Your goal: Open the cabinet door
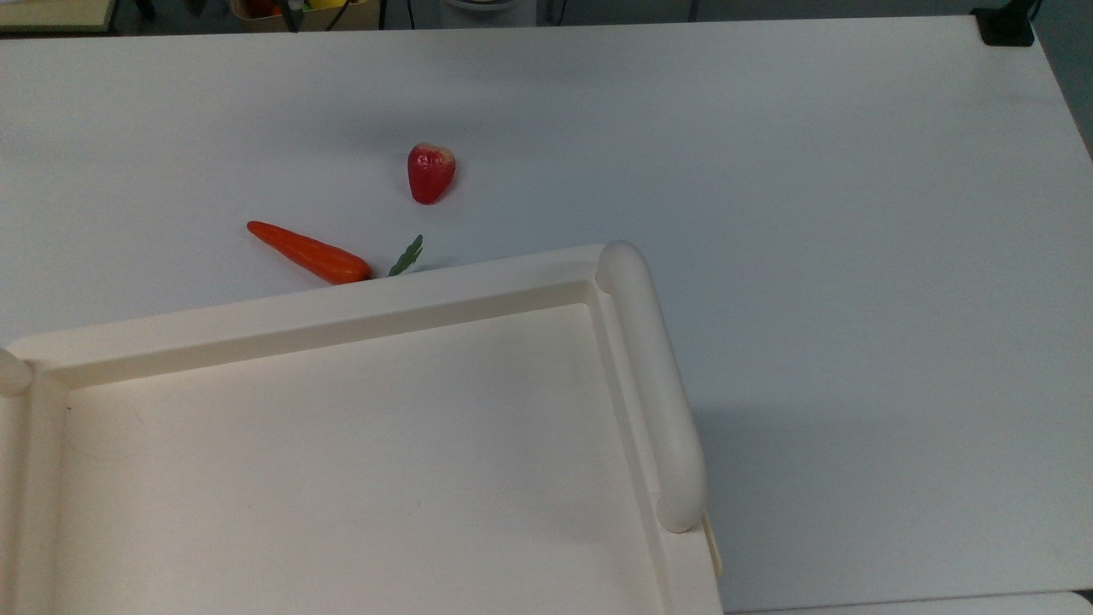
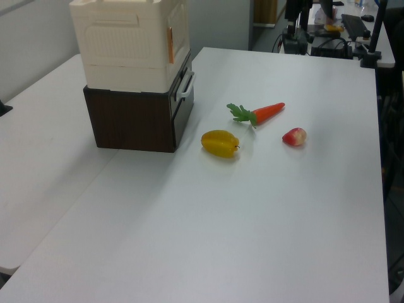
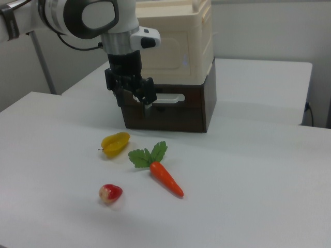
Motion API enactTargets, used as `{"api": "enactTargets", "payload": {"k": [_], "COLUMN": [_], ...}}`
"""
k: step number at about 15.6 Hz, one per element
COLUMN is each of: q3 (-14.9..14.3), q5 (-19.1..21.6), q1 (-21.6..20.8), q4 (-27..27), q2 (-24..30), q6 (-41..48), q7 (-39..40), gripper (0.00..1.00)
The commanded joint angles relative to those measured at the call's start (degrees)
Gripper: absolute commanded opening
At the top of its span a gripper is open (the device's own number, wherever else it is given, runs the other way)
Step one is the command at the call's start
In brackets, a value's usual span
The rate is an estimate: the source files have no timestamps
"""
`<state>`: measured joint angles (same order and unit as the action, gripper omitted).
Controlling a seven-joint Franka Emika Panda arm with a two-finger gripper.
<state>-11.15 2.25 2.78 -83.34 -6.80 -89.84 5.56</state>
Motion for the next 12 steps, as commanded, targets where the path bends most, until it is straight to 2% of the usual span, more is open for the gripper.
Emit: {"api": "enactTargets", "payload": {"k": [1,5,9,12], "q3": [0.08,-0.01,-0.10,-0.10], "q5": [2.49,3.20,3.98,4.87], "q1": [-0.23,-1.28,-4.10,-7.87], "q4": [-0.33,-0.16,-0.59,-0.59], "q2": [-0.23,-1.80,-3.04,-3.48], "q6": [-3.58,-7.01,-13.77,-17.72], "q7": [0.69,0.60,0.60,0.34], "gripper": [1.00,1.00,1.00,1.00]}}
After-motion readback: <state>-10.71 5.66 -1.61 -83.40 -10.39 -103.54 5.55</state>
